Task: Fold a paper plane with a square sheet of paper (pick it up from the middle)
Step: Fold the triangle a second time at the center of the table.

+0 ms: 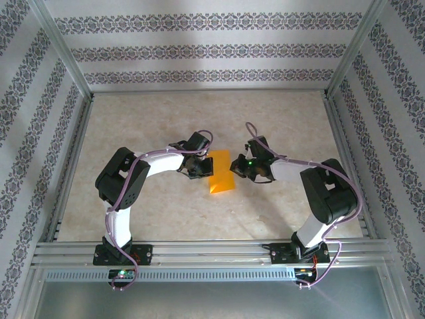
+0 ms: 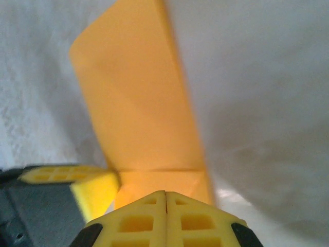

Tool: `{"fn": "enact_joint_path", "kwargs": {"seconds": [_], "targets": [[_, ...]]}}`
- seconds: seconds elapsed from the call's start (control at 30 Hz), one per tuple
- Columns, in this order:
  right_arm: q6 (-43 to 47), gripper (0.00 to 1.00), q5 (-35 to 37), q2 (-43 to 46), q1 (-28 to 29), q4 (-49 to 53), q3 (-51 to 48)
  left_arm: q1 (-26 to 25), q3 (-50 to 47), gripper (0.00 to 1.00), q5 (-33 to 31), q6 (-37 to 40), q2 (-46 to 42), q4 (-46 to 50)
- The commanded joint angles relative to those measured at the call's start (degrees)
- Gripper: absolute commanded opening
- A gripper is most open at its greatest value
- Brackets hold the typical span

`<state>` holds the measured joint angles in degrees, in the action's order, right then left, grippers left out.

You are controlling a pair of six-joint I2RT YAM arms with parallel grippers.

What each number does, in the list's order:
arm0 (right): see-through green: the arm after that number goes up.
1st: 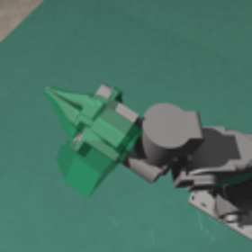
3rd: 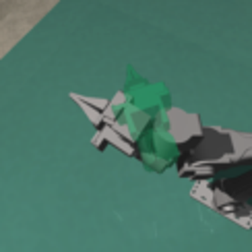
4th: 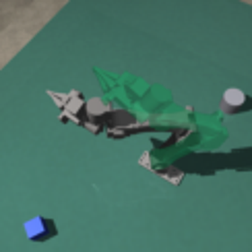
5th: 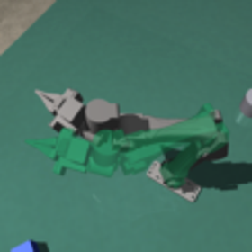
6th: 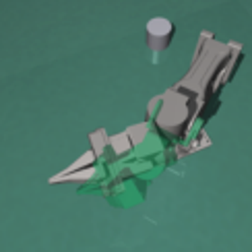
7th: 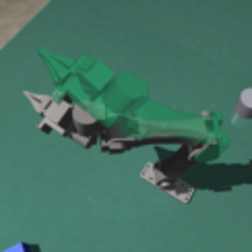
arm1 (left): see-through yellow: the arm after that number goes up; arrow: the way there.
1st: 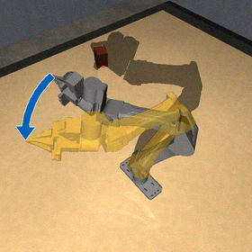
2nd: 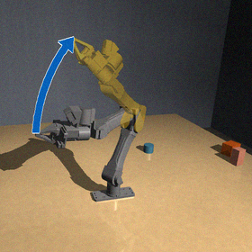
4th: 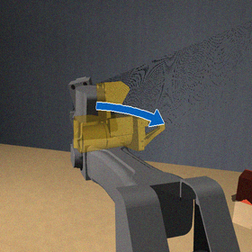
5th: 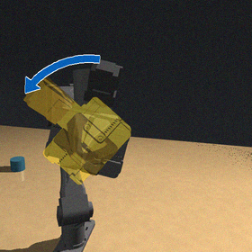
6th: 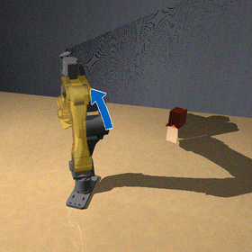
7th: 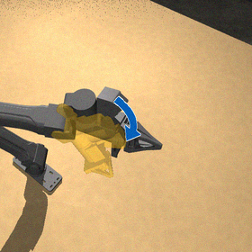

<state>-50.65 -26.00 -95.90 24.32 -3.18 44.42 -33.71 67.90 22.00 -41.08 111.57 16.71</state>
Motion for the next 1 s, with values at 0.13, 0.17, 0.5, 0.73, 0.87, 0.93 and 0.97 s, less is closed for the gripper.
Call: {"fn": "enact_joint_path", "kwargs": {"seconds": [0.13,0.17,0.5,0.73,0.87,0.93,0.97], "targets": [[-1.2,0.00,-4.0,-6.0,3.7,-2.4,2.1,-0.3,-1.5,0.00,-3.6,1.2,3.6,7.6],[-1.4,0.00,-3.8,-6.5,3.7,-2.3,2.1,-0.3,-1.2,0.00,-3.5,1.2,3.6,7.6],[-0.8,0.00,-0.7,-9.0,2.6,1.9,0.1,-0.3,2.6,0.02,-1.8,3.0,-1.5,8.0],[-1.7,0.00,1.6,-9.6,2.6,4.8,0.2,-2.3,-0.8,0.12,0.7,-1.8,-9.3,3.0],[-2.1,0.00,2.1,-10.3,2.6,5.7,0.4,-4.8,-3.6,0.12,1.9,-5.4,-9.3,0.0],[-2.3,0.00,2.1,-10.7,2.6,5.9,0.5,-5.7,-3.9,0.12,2.6,-6.0,-8.3,-0.2],[-2.3,0.00,2.1,-10.9,2.6,5.9,0.5,-6.0,-3.8,0.11,2.8,-6.1,-7.5,-0.1]]}}
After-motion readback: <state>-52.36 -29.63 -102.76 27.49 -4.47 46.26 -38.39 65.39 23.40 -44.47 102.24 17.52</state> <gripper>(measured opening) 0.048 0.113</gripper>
